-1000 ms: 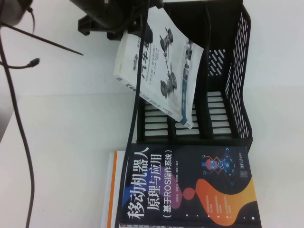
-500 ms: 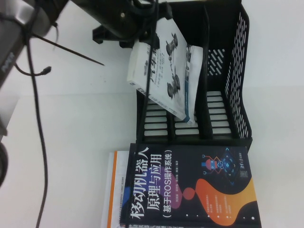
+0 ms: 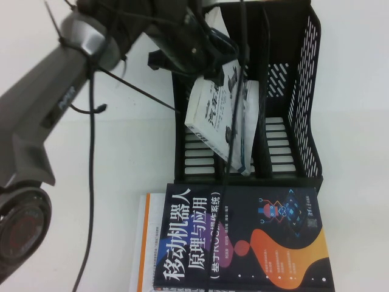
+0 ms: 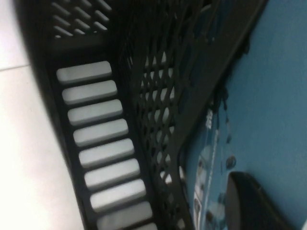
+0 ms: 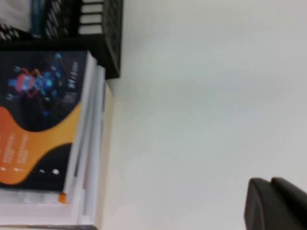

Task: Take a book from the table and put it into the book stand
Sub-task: Place the book on the book shelf

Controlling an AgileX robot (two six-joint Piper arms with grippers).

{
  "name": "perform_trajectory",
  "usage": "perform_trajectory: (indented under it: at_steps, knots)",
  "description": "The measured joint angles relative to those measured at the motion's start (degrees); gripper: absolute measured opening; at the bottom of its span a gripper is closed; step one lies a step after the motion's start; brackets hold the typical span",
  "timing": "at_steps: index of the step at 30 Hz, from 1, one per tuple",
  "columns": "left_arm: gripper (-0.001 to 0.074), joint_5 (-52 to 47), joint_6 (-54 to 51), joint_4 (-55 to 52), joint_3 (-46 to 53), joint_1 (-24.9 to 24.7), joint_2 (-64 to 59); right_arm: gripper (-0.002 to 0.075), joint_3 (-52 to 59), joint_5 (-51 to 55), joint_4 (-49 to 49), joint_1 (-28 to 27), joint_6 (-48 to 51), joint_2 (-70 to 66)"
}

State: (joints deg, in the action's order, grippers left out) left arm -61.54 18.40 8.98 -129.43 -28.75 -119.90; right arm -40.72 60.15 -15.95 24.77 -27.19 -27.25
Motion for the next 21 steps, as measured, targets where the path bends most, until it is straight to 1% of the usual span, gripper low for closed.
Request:
perform_trajectory:
  at_steps: [4, 11, 13, 15, 16, 21]
  knots:
    - [0.0119, 0.3, -0.6, -2.2, 0.0, -1.1, -0.1, -0.0001, 0.0, -1.7, 1.2, 0.0, 0.1, 0.0]
    - [0.0119, 0.4, -1.1, -2.7, 0.0, -1.4, -0.1, -0.0001, 0.1, -1.9, 2.0, 0.0, 0.3, 0.0]
    - [0.0137, 0.8, -1.1, -2.7, 0.0, -1.5, -0.1, -0.0001, 0.2, -2.1, 2.0, 0.0, 0.3, 0.0]
    - [0.0190, 2.4, -1.6, -3.0, 0.0, -1.5, -0.1, -0.0001, 0.8, -2.3, 2.0, 0.0, 0.3, 0.0]
    - [0.0237, 3.2, -1.8, -3.0, 0.0, -1.5, -0.1, -0.0001, 1.4, -2.3, 2.1, 0.0, 0.3, 0.0]
    - [0.0519, 5.9, -2.6, -2.9, -0.2, -1.5, -0.1, -0.0001, 3.6, -2.7, 2.9, 0.0, 0.4, 0.0]
